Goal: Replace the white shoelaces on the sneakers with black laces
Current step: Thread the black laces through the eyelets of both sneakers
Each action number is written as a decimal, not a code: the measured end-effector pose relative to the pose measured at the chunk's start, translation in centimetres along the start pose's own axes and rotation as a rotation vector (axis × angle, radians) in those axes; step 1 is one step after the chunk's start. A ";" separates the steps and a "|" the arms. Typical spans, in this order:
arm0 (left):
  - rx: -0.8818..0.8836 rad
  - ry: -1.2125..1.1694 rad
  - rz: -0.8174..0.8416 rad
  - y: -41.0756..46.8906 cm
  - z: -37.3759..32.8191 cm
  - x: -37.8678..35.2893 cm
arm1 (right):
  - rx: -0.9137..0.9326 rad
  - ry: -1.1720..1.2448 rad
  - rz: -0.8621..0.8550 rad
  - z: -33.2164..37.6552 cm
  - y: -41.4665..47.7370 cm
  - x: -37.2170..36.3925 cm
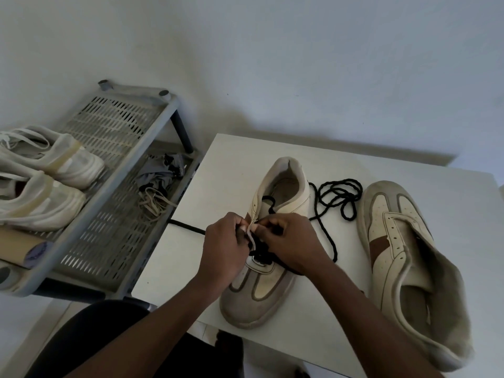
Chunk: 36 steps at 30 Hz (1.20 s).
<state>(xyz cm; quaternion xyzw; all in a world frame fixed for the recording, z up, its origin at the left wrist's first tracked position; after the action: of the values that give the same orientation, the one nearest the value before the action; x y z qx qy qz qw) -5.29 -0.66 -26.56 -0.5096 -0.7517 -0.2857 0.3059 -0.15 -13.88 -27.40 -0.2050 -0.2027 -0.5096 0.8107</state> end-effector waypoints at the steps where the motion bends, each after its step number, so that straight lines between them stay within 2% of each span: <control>1: 0.011 0.001 -0.003 -0.1 0.0 -0.1 | 0.004 -0.029 0.017 0.4 0.0 0.3; 4: 0.045 -0.022 -0.005 -0.5 -0.1 -0.3 | -0.023 -0.133 0.036 1.5 -0.2 0.2; 8: 0.056 -0.060 -0.031 -1.1 -0.1 -0.6 | -0.036 -0.291 -0.115 2.0 -0.5 -1.1; 12: 0.058 -0.055 0.000 -0.8 -0.1 -0.5 | -0.043 -0.249 -0.160 1.8 -0.6 -1.6; 14: -0.046 0.010 0.024 -0.6 -0.1 -0.4 | -0.087 -0.154 -0.148 1.5 -0.4 -1.2; 17: -0.329 0.284 0.087 -0.7 -0.5 -0.5 | -0.129 -0.107 -0.120 1.2 -0.2 -1.0; 18: -0.345 0.315 0.125 -0.8 -0.5 -0.6 | -0.140 -0.101 -0.116 1.1 -0.1 -0.9; 27: -0.303 0.213 0.126 0.1 0.1 0.0 | -0.175 -0.047 -0.178 1.0 -0.5 -0.8; 31: -0.138 0.058 0.043 1.3 1.0 1.7 | -0.224 -0.019 -0.200 0.7 0.1 0.1; 33: -0.090 0.003 0.130 1.0 0.6 1.3 | -0.203 -0.007 -0.181 1.0 0.1 -0.1; 36: -0.119 -0.007 0.249 0.2 0.0 0.4 | -0.168 -0.002 -0.164 1.0 0.0 -0.3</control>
<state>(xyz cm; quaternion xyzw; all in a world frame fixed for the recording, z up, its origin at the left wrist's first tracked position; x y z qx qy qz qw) -5.22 -0.33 -26.25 -0.6174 -0.6653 -0.2879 0.3054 -0.40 -13.12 -26.75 -0.2555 -0.1759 -0.5895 0.7459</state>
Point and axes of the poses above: each hand's wrist, its own y-axis towards the middle knuckle, its own x-axis out of the back of the hand, z = x × y, the point moved 3 cm from there along y, towards the middle knuckle, and after that the axes turned 2 degrees about -x, right-handed, at the moved point
